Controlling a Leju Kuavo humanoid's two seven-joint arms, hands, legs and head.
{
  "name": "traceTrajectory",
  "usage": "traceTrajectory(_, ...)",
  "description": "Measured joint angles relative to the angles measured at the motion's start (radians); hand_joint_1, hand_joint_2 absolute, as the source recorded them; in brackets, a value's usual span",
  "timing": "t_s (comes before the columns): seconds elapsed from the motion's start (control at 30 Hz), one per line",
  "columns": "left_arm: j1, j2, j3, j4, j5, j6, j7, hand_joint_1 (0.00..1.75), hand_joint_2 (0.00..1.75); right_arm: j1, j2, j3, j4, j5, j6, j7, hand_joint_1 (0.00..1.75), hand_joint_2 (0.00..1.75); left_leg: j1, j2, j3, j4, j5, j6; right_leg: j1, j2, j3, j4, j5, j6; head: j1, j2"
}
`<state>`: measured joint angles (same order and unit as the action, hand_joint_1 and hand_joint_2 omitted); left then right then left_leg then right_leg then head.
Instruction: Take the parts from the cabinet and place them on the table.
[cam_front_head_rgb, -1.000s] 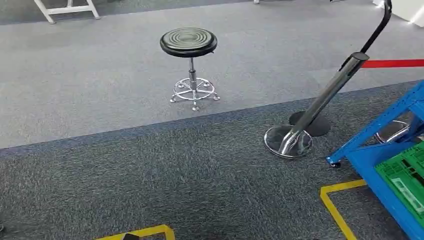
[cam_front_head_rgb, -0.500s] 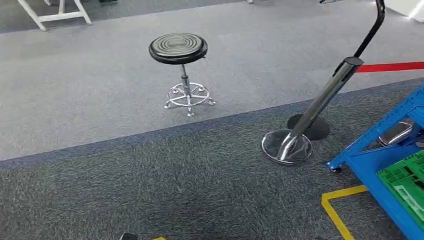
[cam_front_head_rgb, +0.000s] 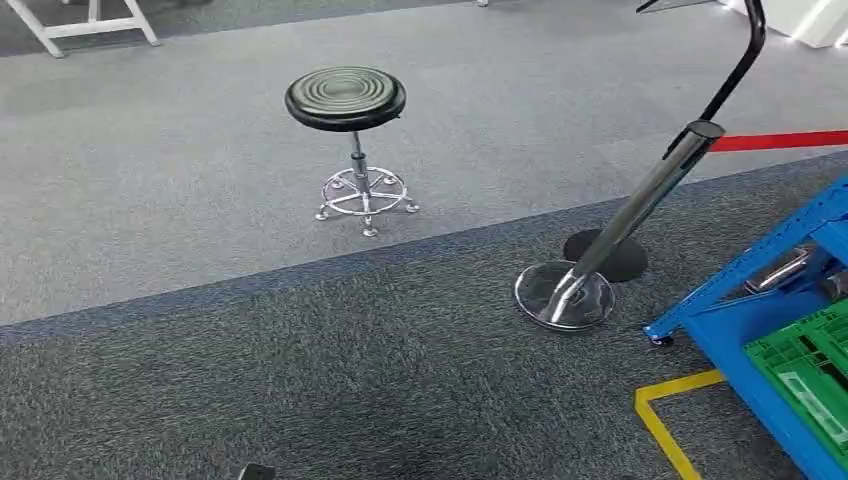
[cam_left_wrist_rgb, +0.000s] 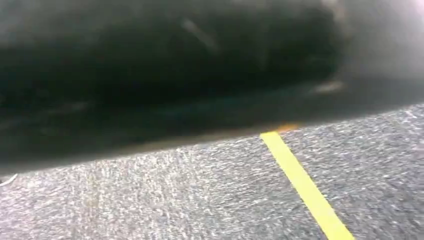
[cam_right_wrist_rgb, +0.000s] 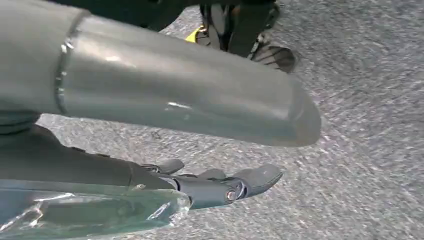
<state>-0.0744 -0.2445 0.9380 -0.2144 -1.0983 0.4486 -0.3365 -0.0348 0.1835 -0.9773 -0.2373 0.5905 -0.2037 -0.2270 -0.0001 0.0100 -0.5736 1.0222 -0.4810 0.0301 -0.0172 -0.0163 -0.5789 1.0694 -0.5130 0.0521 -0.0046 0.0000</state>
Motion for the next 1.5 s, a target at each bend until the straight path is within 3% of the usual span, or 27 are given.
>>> traceTrajectory(0.03, 0.000, 0.001, 0.000, 0.000, 0.000, 0.000, 0.000, 0.00, 0.00, -0.003, 0.000, 0.000, 0.000, 0.000, 0.000, 0.000, 0.00, 0.00, -0.009, 0.003, 0.004, 0.002, -0.005, -0.007, 0.006, -0.019, 0.013, -0.029, -0.012, 0.000, 0.002, 0.000)
traceTrajectory(0.07, 0.000, 0.001, 0.000, 0.000, 0.000, 0.000, 0.000, 0.00, 0.00, -0.007, 0.000, 0.000, 0.000, 0.000, 0.000, 0.000, 0.00, 0.00, -0.010, 0.003, 0.003, 0.007, -0.007, -0.012, 0.005, -0.005, 0.026, -0.036, -0.005, -0.017, 0.000, 0.000)
traceTrajectory(0.2, -0.001, 0.002, 0.001, 0.000, 0.000, 0.000, 0.000, 0.00, 0.00, -0.002, 0.000, -0.001, 0.000, 0.000, 0.000, 0.000, 0.00, 0.00, -0.005, 0.009, 0.004, 0.009, -0.016, -0.025, 0.002, 0.005, 0.025, -0.042, 0.000, -0.040, -0.003, 0.000)
traceTrajectory(0.27, -0.001, 0.001, 0.001, 0.000, 0.000, 0.000, 0.000, 0.00, 0.00, -0.005, 0.000, -0.001, 0.000, 0.001, 0.000, 0.000, 0.00, 0.00, -0.002, 0.002, -0.031, 0.097, -0.077, -0.037, 0.002, 0.012, 0.026, -0.042, -0.001, -0.050, -0.009, 0.000)
traceTrajectory(0.33, 0.000, 0.002, 0.001, 0.000, 0.000, 0.000, 0.000, 0.00, 0.00, -0.006, 0.000, -0.001, 0.000, 0.002, 0.000, 0.000, 0.00, 0.00, 0.001, 0.002, -0.105, 0.256, -0.147, -0.043, 0.003, 0.019, 0.026, -0.042, -0.002, -0.053, -0.008, 0.000)
traceTrajectory(0.37, 0.001, 0.002, 0.001, 0.000, 0.000, 0.000, 0.000, 0.00, 0.00, -0.004, 0.000, -0.001, 0.000, 0.002, 0.000, 0.000, 0.00, 0.00, 0.001, 0.001, -0.128, 0.299, -0.154, -0.043, 0.003, 0.023, 0.027, -0.042, -0.003, -0.054, -0.008, 0.000)
traceTrajectory(0.43, 0.001, 0.002, 0.001, 0.000, 0.000, 0.000, 0.000, 0.00, 0.00, -0.003, 0.000, -0.002, 0.000, 0.002, 0.001, 0.000, 0.00, 0.00, 0.001, 0.000, -0.111, 0.255, -0.096, -0.039, 0.003, 0.035, 0.030, -0.042, -0.004, -0.053, -0.008, 0.000)
traceTrajectory(0.5, 0.000, 0.002, 0.001, 0.000, -0.001, 0.000, 0.000, 0.00, 0.00, -0.005, 0.000, -0.002, 0.000, 0.003, 0.002, 0.000, 0.00, 0.00, 0.001, -0.017, -0.038, 0.096, 0.001, -0.026, 0.003, 0.049, 0.036, -0.042, -0.006, -0.051, -0.008, 0.000)
traceTrajectory(0.53, 0.001, 0.003, 0.002, 0.000, -0.001, 0.000, 0.000, 0.00, 0.00, -0.005, 0.001, -0.002, 0.000, 0.003, 0.002, 0.000, 0.00, 0.00, 0.001, -0.047, -0.016, 0.044, 0.011, -0.017, 0.001, 0.053, 0.034, -0.043, -0.006, -0.050, -0.007, 0.000)
traceTrajectory(0.57, 0.001, 0.003, 0.002, 0.000, -0.001, 0.000, 0.000, 0.00, 0.00, -0.007, 0.002, -0.002, 0.000, 0.003, 0.003, 0.000, 0.00, 0.00, 0.001, -0.053, -0.009, 0.027, 0.007, -0.013, 0.008, 0.060, 0.030, -0.037, -0.009, -0.044, -0.007, 0.000)
traceTrajectory(0.67, 0.000, 0.004, 0.002, 0.000, 0.000, 0.001, 0.000, 0.00, 0.00, -0.004, 0.002, -0.002, 0.000, 0.003, 0.005, 0.000, 0.00, 0.00, -0.002, -0.044, -0.005, 0.009, -0.006, -0.013, 0.002, 0.068, 0.023, -0.048, 0.000, -0.026, -0.008, 0.000)
traceTrajectory(0.7, 0.000, 0.003, 0.002, 0.000, -0.001, 0.001, 0.000, 0.00, 0.00, -0.003, 0.002, -0.002, 0.000, 0.003, 0.005, 0.000, 0.00, 0.00, 0.007, -0.036, 0.002, -0.008, 0.000, -0.005, 0.004, 0.068, 0.018, -0.046, -0.006, -0.019, -0.007, 0.000)
traceTrajectory(0.73, 0.000, 0.002, 0.003, 0.000, -0.001, 0.001, 0.000, 0.00, 0.00, -0.002, 0.002, -0.002, 0.000, 0.003, 0.005, 0.000, 0.00, 0.00, 0.007, -0.029, 0.006, -0.011, 0.002, -0.002, 0.004, 0.047, 0.009, -0.026, -0.022, -0.015, -0.005, 0.000)
traceTrajectory(0.83, 0.001, 0.002, 0.003, 0.000, -0.001, 0.001, 0.000, 0.00, 0.00, -0.009, 0.001, -0.002, 0.000, 0.003, 0.006, 0.000, 0.00, 0.00, 0.004, -0.007, 0.007, -0.011, -0.001, 0.006, 0.004, 0.028, -0.098, 0.191, -0.126, -0.007, 0.002, 0.000)
traceTrajectory(0.87, 0.001, 0.002, 0.003, 0.000, -0.001, 0.001, 0.000, 0.00, 0.00, -0.007, 0.001, -0.002, 0.000, 0.003, 0.006, 0.000, 0.00, 0.00, 0.003, -0.001, 0.006, -0.010, -0.002, 0.007, 0.004, 0.027, -0.126, 0.243, -0.138, -0.004, 0.003, 0.000)
traceTrajectory(0.93, 0.000, 0.002, 0.003, 0.000, -0.001, 0.001, 0.000, 0.00, 0.00, -0.003, 0.001, -0.002, 0.000, 0.003, 0.006, 0.001, 0.00, 0.00, 0.002, 0.009, 0.009, -0.010, -0.003, 0.007, 0.004, 0.025, -0.118, 0.220, -0.097, -0.004, 0.002, 0.000)
traceTrajectory(1.0, 0.000, 0.001, 0.003, 0.000, -0.001, 0.001, 0.000, 0.00, 0.00, -0.002, 0.000, -0.002, 0.000, 0.003, 0.006, 0.001, 0.00, 0.00, 0.002, 0.018, 0.016, -0.010, -0.006, 0.002, 0.005, 0.010, -0.029, 0.047, -0.003, -0.008, 0.003, 0.000)
traceTrajectory(1.03, 0.000, 0.000, 0.003, 0.000, -0.001, 0.001, 0.000, 0.00, 0.00, -0.004, 0.000, -0.002, 0.000, 0.003, 0.006, 0.001, 0.00, 0.00, 0.001, 0.023, 0.020, -0.009, -0.009, -0.002, 0.006, -0.019, 0.010, -0.032, 0.014, -0.012, 0.003, 0.000)
traceTrajectory(1.07, 0.000, 0.000, 0.003, 0.000, -0.001, 0.001, 0.000, 0.00, 0.00, -0.008, 0.000, -0.002, 0.000, 0.003, 0.006, 0.001, 0.00, 0.00, -0.009, 0.025, 0.018, -0.004, -0.014, -0.009, 0.014, -0.032, 0.020, -0.053, 0.002, -0.017, 0.005, 0.000)
traceTrajectory(1.2, -0.001, 0.001, 0.003, 0.000, -0.001, 0.001, 0.000, 0.00, 0.00, -0.007, 0.000, -0.002, 0.000, 0.003, 0.006, 0.001, 0.00, 0.00, -0.007, 0.043, 0.022, -0.005, -0.013, -0.024, 0.010, -0.005, 0.022, -0.055, 0.013, -0.042, 0.004, 0.000)
traceTrajectory(1.23, -0.001, 0.001, 0.003, 0.000, -0.001, 0.001, 0.000, 0.00, 0.00, -0.007, 0.000, -0.002, 0.000, 0.003, 0.006, 0.001, 0.00, 0.00, -0.004, 0.026, 0.019, 0.006, -0.029, -0.033, 0.006, -0.001, 0.023, -0.056, 0.016, -0.047, 0.001, 0.000)
traceTrajectory(1.27, -0.002, 0.001, 0.003, 0.000, -0.001, 0.001, 0.000, 0.00, 0.00, -0.008, 0.000, -0.002, 0.000, 0.003, 0.006, 0.001, 0.00, 0.00, -0.002, 0.013, 0.002, 0.046, -0.063, -0.038, 0.005, 0.004, 0.022, -0.056, 0.017, -0.052, -0.005, 0.000)
traceTrajectory(1.33, 0.000, 0.002, 0.003, 0.000, 0.000, 0.001, 0.000, 0.00, 0.00, -0.010, 0.000, -0.002, 0.000, 0.005, 0.009, 0.002, 0.00, 0.00, 0.004, 0.002, -0.068, 0.206, -0.145, -0.046, 0.005, 0.017, 0.020, -0.056, 0.017, -0.057, -0.005, 0.000)
traceTrajectory(1.37, 0.001, 0.003, 0.003, 0.000, 0.000, 0.000, 0.000, 0.00, 0.00, -0.009, 0.000, -0.002, 0.000, 0.005, 0.009, 0.002, 0.00, 0.00, 0.004, 0.002, -0.096, 0.265, -0.165, -0.047, 0.005, 0.022, 0.020, -0.056, 0.017, -0.057, -0.005, 0.000)
traceTrajectory(1.4, 0.001, 0.003, 0.003, 0.000, 0.000, 0.000, 0.000, 0.00, 0.00, -0.007, 0.000, -0.002, 0.000, 0.005, 0.009, 0.003, 0.00, 0.00, 0.004, 0.002, -0.108, 0.289, -0.161, -0.048, 0.005, 0.029, 0.021, -0.056, 0.017, -0.057, -0.005, 0.000)
traceTrajectory(1.43, 0.002, 0.003, 0.003, 0.000, 0.000, 0.000, 0.000, 0.00, 0.00, -0.006, 0.000, -0.002, 0.000, 0.005, 0.009, 0.003, 0.00, 0.00, 0.005, 0.001, -0.100, 0.270, -0.134, -0.046, 0.005, 0.036, 0.022, -0.056, 0.018, -0.057, -0.005, 0.000)
traceTrajectory(1.5, 0.001, 0.003, 0.004, 0.000, 0.000, 0.000, 0.000, 0.00, 0.00, -0.007, 0.000, -0.002, 0.000, 0.005, 0.009, 0.005, 0.00, 0.00, 0.005, -0.007, -0.037, 0.140, -0.047, -0.037, 0.006, 0.052, 0.025, -0.056, 0.018, -0.056, -0.005, 0.000)
